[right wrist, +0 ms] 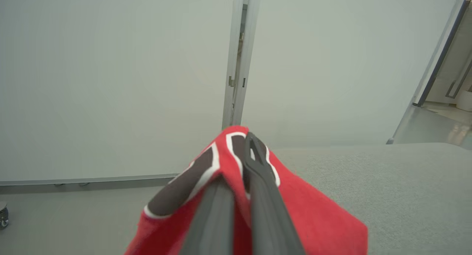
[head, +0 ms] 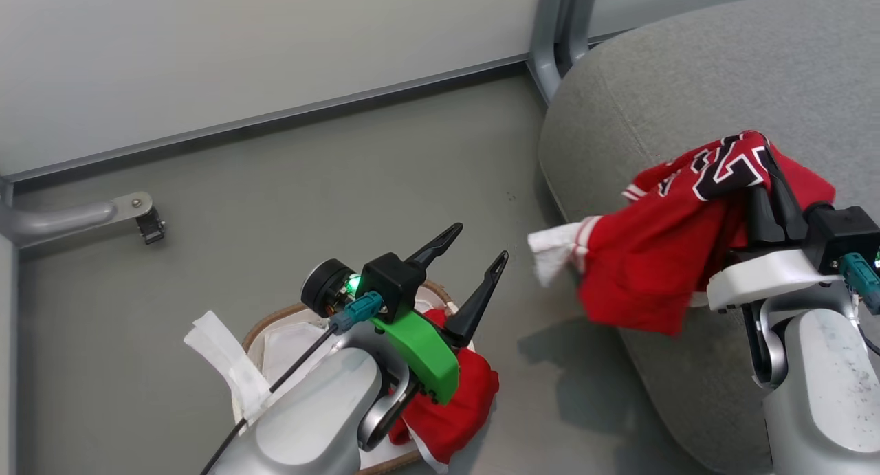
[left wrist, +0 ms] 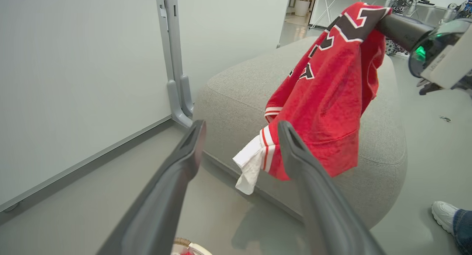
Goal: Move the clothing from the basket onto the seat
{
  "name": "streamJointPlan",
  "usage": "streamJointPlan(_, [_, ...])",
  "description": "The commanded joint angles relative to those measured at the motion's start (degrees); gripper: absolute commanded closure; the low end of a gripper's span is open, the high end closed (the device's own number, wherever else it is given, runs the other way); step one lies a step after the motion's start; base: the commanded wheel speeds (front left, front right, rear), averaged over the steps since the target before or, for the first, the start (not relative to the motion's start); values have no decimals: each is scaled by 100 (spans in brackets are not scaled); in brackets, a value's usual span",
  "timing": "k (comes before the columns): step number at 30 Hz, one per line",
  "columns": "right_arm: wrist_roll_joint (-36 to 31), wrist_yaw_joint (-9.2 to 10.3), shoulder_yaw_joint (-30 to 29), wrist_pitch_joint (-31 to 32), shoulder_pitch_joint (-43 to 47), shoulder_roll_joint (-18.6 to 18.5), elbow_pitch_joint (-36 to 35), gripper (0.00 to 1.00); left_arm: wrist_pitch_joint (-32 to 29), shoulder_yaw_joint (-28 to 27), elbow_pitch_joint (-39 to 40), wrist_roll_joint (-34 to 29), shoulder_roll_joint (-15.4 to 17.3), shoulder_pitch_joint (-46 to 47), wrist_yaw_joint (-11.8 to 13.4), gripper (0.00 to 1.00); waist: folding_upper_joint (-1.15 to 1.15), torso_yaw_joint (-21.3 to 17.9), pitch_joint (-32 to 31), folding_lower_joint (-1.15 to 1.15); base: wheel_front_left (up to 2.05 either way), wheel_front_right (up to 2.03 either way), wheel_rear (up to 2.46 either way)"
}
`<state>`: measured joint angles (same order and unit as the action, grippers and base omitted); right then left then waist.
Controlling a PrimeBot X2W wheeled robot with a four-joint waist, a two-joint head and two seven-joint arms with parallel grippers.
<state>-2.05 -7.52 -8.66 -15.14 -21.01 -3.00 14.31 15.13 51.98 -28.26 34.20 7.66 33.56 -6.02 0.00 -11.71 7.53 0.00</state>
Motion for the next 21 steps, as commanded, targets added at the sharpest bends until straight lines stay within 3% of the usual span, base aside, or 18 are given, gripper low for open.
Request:
streamJointPlan(1, [31, 6, -26, -2, 91, -4, -64, 100, 2, -33, -34, -91, -13, -81, -21, 0, 0, -302, 130, 0, 0, 0, 0])
streamJointPlan(11, [123, 6, -301, -2, 264, 3, -202, 100, 3, 24, -118, -323, -144, -22, -98, 0, 0, -569, 340, 0, 0, 0, 0])
streamJointPlan(21, [34, 6, -493, -3, -375, -9, -5, 100, 3, 103, -124, -491, -136, 194, -140, 0, 0, -423, 749, 0, 0, 0, 0])
